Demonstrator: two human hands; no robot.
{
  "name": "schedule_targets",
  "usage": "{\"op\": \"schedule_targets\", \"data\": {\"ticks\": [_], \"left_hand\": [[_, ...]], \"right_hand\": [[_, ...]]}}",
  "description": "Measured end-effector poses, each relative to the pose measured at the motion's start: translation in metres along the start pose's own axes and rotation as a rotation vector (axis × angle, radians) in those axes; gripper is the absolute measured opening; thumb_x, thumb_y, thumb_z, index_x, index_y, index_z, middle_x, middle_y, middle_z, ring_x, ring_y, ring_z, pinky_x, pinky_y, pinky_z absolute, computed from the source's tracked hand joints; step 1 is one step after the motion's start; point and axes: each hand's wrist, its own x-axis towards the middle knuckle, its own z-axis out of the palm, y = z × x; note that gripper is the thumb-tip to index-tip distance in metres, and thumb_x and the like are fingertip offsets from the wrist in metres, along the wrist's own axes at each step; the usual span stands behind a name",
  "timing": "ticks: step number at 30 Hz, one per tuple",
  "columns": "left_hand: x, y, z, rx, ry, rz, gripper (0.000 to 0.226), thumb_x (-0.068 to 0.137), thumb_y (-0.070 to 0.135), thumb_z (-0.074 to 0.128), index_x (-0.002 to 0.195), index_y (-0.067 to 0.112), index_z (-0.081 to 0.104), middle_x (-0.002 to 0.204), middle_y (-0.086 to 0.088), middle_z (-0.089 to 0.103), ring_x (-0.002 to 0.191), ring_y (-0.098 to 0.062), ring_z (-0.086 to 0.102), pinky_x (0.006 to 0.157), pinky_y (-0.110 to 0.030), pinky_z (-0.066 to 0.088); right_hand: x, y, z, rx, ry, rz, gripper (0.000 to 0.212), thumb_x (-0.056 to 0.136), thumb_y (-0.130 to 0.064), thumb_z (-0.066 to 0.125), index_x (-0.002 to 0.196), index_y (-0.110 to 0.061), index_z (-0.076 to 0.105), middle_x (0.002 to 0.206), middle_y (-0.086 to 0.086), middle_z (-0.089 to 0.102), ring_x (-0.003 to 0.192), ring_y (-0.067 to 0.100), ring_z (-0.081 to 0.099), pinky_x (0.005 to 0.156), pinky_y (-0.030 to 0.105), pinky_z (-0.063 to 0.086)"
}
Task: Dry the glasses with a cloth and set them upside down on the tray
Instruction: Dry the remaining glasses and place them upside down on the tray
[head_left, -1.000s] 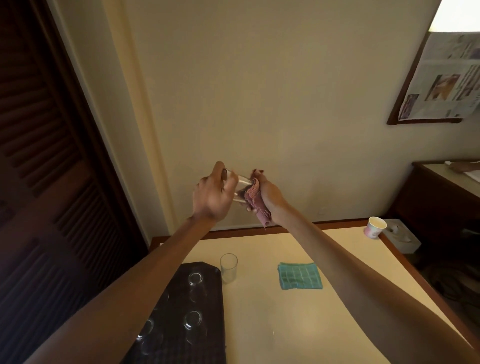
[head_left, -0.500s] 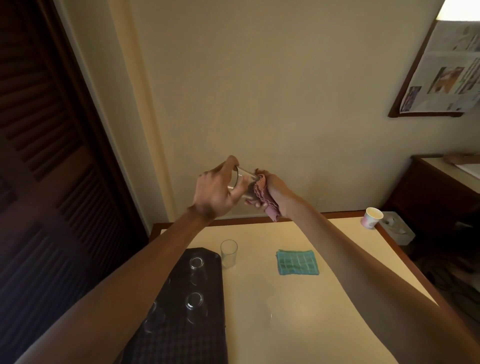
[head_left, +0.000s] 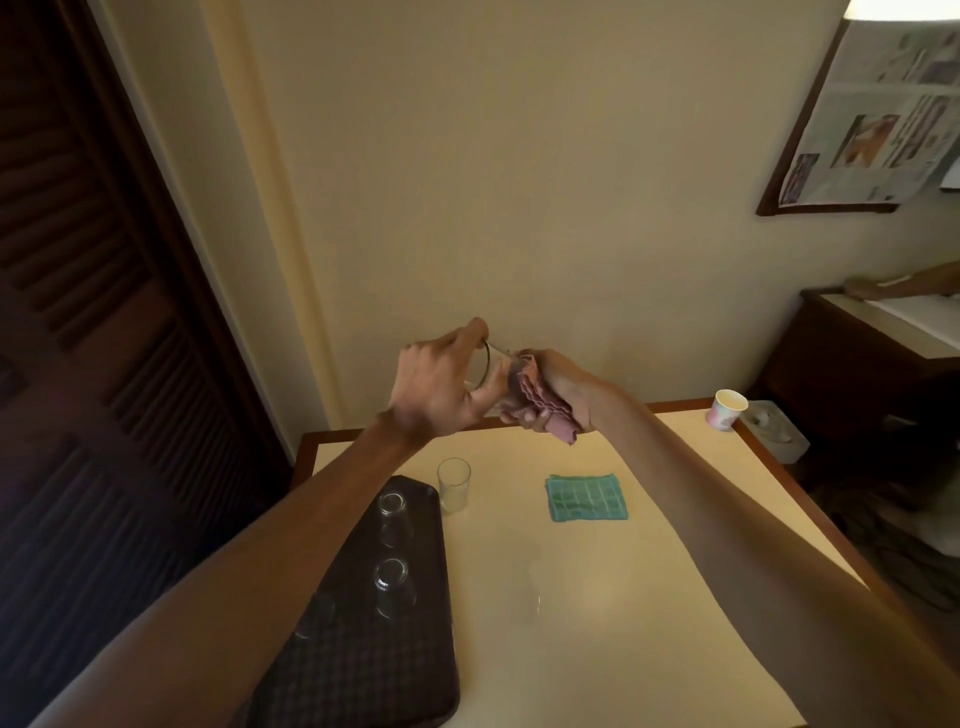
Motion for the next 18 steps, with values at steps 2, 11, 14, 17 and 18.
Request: {"op": "schedule_targets", "data": {"ticks": [2, 11, 14, 17, 18], "left_hand": [[-0.007, 0.005, 0.007, 0.006, -0.023, -0.041, 0.044, 0.100, 0.052, 0.042, 0.102, 0.010, 0.054, 0.069, 0.010, 0.040, 0.050, -0.015, 0.039, 0.045, -0.024, 0.036], [-0.004, 0.053, 0.054, -0.040, -0.099, -0.646, 0.044, 0.098, 0.064, 0.028, 0.094, 0.023, 0.044, 0.074, 0.001, 0.059, 0.069, -0.029, 0.064, 0.071, -0.044, 0.059], [-0.007, 0.058, 0.075, -0.062, -0.140, -0.761, 0.052, 0.094, 0.071, 0.026, 0.097, 0.023, 0.046, 0.076, 0.001, 0.059, 0.074, -0.030, 0.065, 0.076, -0.049, 0.060], [-0.015, 0.073, 0.099, -0.137, -0.184, -0.855, 0.051, 0.100, 0.066, 0.034, 0.100, 0.017, 0.050, 0.081, -0.001, 0.060, 0.083, -0.032, 0.065, 0.080, -0.047, 0.056], [-0.018, 0.078, 0.107, -0.159, -0.197, -0.894, 0.049, 0.102, 0.062, 0.037, 0.101, 0.015, 0.051, 0.085, -0.003, 0.061, 0.087, -0.033, 0.065, 0.080, -0.045, 0.053]], "right_hand": [[-0.004, 0.007, 0.002, 0.002, 0.072, -0.028, 0.053, 0.102, -0.045, 0.030, 0.093, -0.002, 0.060, 0.067, 0.018, 0.064, 0.041, 0.017, 0.049, 0.031, 0.018, 0.035], [-0.001, 0.043, -0.028, -0.061, 0.466, -0.343, 0.059, 0.104, -0.051, 0.037, 0.089, -0.003, 0.068, 0.072, 0.010, 0.071, 0.060, 0.020, 0.068, 0.056, 0.026, 0.054], [-0.003, 0.059, -0.054, -0.240, 0.488, -0.336, 0.055, 0.101, -0.056, 0.041, 0.087, -0.010, 0.067, 0.093, 0.017, 0.071, 0.083, 0.032, 0.071, 0.081, 0.045, 0.057], [-0.010, 0.080, -0.088, -0.207, 0.438, -0.313, 0.051, 0.104, -0.048, 0.043, 0.088, -0.006, 0.065, 0.087, 0.019, 0.070, 0.067, 0.028, 0.070, 0.064, 0.035, 0.060], [-0.012, 0.086, -0.100, -0.209, 0.434, -0.295, 0.048, 0.105, -0.045, 0.043, 0.087, -0.006, 0.063, 0.082, 0.017, 0.067, 0.060, 0.023, 0.068, 0.055, 0.028, 0.057]]}}
